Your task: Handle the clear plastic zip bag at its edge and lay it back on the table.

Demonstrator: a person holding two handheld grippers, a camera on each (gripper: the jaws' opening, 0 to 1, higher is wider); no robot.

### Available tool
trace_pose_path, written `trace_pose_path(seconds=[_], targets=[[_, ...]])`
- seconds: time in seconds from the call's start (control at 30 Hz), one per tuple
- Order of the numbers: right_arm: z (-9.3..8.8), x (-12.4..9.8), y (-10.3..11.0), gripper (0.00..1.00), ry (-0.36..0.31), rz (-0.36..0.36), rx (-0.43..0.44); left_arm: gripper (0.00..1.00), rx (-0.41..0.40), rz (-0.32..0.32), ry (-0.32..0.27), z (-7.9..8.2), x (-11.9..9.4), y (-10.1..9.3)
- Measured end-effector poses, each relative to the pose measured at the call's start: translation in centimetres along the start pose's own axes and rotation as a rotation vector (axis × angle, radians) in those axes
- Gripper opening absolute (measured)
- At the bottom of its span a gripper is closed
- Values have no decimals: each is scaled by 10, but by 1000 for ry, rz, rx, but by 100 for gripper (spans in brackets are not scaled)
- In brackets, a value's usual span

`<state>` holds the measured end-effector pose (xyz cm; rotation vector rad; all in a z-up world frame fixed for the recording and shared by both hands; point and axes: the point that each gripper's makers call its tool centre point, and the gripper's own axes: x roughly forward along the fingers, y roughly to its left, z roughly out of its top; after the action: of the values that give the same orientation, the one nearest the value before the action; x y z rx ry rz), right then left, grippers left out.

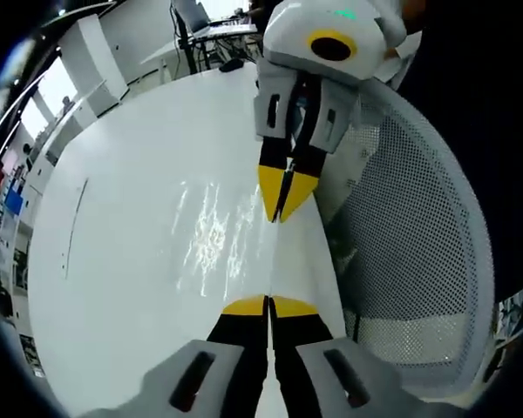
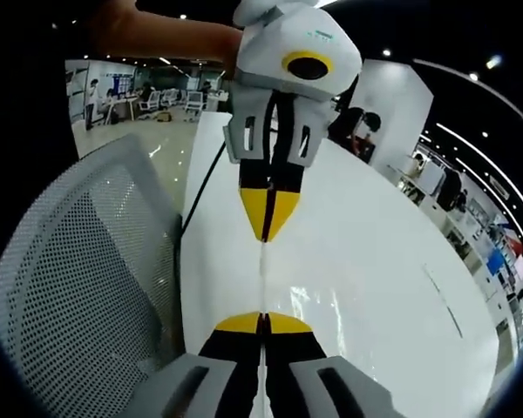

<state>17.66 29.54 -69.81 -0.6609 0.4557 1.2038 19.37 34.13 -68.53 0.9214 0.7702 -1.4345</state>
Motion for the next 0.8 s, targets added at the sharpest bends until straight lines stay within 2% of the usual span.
trace_pose_path(seconds=[0.2, 0.33, 0.5, 0.7, 0.8], targets=[[0, -1, 2, 0, 0, 9, -2, 0, 40, 22, -33, 1, 1, 2], [2, -1, 2, 0, -2, 10, -9, 14, 61, 9, -39, -1, 3, -2], [3, -1, 2, 0, -2, 9, -18, 11, 92, 13, -20, -7, 7, -3], [2, -1, 2, 0, 7, 13, -25, 6, 105, 18, -28, -8, 9, -1], [2, -1, 3, 0, 11, 16, -22, 7, 104, 21, -52, -3, 10, 0]])
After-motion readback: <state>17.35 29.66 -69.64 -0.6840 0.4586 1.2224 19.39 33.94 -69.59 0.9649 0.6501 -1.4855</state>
